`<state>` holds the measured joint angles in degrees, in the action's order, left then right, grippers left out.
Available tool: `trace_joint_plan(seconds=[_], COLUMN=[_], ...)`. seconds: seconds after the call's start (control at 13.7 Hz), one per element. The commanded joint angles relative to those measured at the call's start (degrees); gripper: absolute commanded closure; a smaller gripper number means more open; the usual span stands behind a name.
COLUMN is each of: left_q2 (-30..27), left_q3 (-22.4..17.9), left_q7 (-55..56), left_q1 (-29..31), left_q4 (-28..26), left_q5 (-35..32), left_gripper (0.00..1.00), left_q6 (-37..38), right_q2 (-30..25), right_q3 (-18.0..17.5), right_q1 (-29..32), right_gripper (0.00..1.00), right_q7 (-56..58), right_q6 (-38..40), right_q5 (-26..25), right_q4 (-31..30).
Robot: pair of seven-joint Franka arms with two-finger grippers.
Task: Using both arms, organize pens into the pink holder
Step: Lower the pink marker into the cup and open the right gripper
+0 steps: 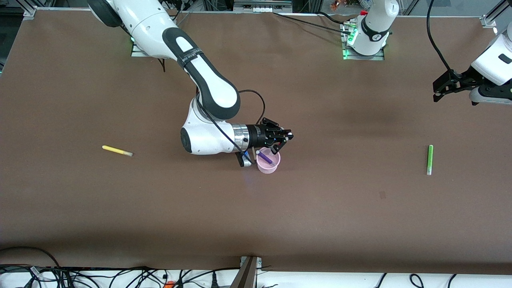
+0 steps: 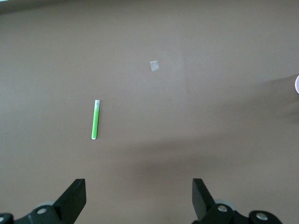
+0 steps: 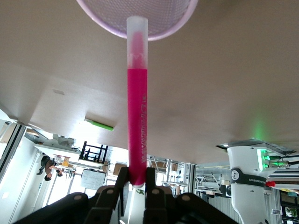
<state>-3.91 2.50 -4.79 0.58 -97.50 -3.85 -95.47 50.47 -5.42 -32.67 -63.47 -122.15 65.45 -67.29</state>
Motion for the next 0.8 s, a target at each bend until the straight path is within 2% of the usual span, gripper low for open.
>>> trace_joint_plan(seconds=[0.0, 0.73], left_q2=[0.57, 0.57], left_q3=[0.23, 0.23], left_q7=[0.39, 0.39], left_q1=[0.13, 0.21], left_q4=[1.62, 1.62], left_q5=[0.95, 0.95], left_gripper=[0.0, 0.0], left_q6=[1.07, 1.07], right_q2=[1.29, 2.87], right_q3=[-0.03, -0.03], right_q1=[-0.02, 0.15], right_gripper=[1.0, 1.0], right_q7=[0.01, 3.0], right_q6=[-0.02, -0.11], right_q5=[1.0, 1.09], right_q4=[2.16, 2.16])
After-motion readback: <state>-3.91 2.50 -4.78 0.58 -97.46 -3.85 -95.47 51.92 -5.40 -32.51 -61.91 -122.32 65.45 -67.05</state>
